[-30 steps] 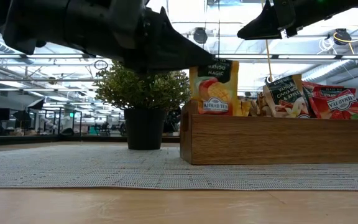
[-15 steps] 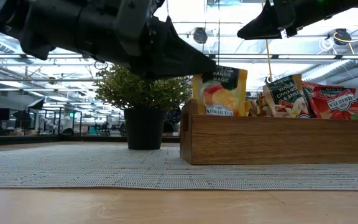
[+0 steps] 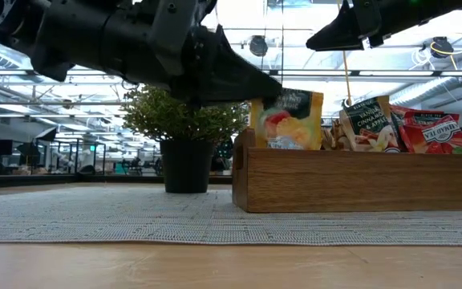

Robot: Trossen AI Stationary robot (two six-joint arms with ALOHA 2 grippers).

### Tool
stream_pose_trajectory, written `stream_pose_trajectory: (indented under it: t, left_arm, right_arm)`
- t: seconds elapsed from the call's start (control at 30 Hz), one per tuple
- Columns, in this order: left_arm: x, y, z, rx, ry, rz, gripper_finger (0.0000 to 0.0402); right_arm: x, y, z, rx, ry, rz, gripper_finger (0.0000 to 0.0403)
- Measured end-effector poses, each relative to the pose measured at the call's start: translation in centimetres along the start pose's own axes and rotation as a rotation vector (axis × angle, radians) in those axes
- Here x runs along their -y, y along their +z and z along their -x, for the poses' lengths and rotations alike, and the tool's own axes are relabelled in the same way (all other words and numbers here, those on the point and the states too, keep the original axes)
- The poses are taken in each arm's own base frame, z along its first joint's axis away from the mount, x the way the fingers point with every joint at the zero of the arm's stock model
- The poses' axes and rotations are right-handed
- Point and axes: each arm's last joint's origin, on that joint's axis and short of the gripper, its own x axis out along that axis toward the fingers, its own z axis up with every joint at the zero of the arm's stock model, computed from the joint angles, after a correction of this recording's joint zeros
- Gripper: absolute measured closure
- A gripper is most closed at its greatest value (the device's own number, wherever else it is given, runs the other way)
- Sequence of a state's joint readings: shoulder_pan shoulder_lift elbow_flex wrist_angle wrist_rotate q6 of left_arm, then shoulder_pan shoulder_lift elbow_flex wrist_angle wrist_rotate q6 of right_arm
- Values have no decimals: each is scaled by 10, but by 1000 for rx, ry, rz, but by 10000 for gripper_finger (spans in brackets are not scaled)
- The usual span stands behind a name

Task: Pick & Place Tea
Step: Put the mango tea sachet into the brown organizer

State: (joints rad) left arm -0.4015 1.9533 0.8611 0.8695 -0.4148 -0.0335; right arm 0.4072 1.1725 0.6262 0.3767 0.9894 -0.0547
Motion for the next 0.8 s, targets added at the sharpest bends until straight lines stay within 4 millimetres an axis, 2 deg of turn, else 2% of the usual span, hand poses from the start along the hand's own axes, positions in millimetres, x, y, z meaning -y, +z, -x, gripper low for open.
stream_pose_trajectory:
  t: [0.8]
  left_arm:
    - [0, -6, -3, -5, -26, 5, 401]
  right_arm:
    - [0, 0, 0, 0, 0, -8, 264]
